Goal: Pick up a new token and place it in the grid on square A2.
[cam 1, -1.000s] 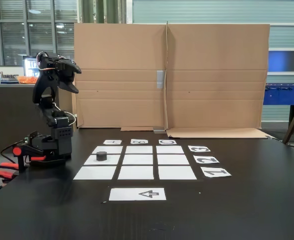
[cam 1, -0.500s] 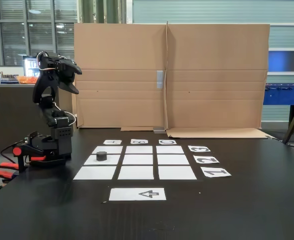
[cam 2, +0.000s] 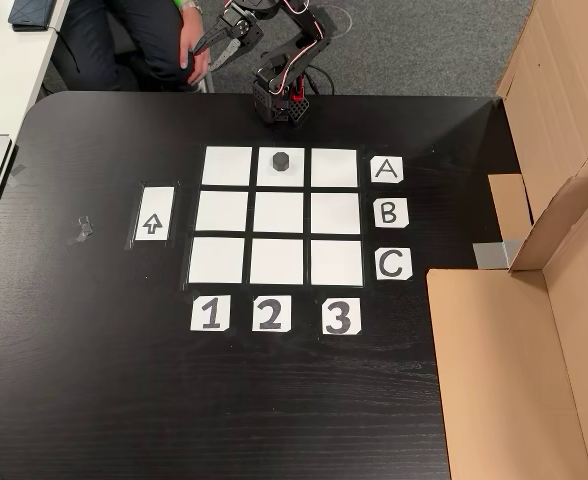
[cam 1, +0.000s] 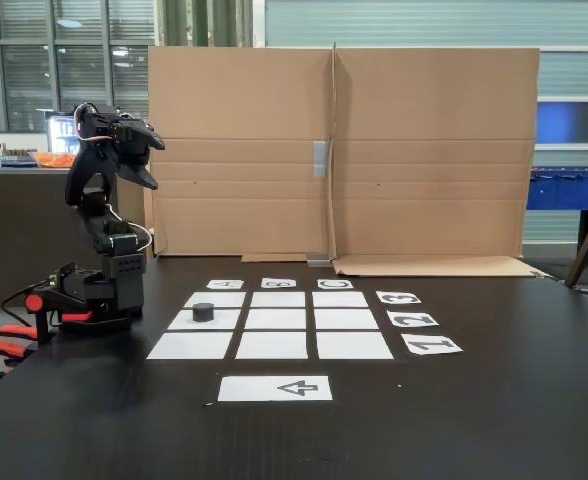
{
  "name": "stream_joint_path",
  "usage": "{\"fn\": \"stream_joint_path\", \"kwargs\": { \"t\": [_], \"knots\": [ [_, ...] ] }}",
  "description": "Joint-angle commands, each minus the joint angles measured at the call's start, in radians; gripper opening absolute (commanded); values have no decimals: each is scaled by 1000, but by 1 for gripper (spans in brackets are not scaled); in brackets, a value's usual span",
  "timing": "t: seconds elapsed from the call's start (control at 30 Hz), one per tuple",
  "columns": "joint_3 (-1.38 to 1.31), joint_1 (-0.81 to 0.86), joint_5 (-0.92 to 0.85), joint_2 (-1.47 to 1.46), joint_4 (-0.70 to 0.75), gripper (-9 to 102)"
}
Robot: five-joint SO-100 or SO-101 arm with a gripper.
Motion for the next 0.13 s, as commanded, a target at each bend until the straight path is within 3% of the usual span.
{"fn": "stream_joint_path", "kwargs": {
  "t": [0.0,0.1],
  "knots": [
    [-6,-8,-9,-14,3,28],
    [-5,-8,-9,-14,5,28]
  ]
}}
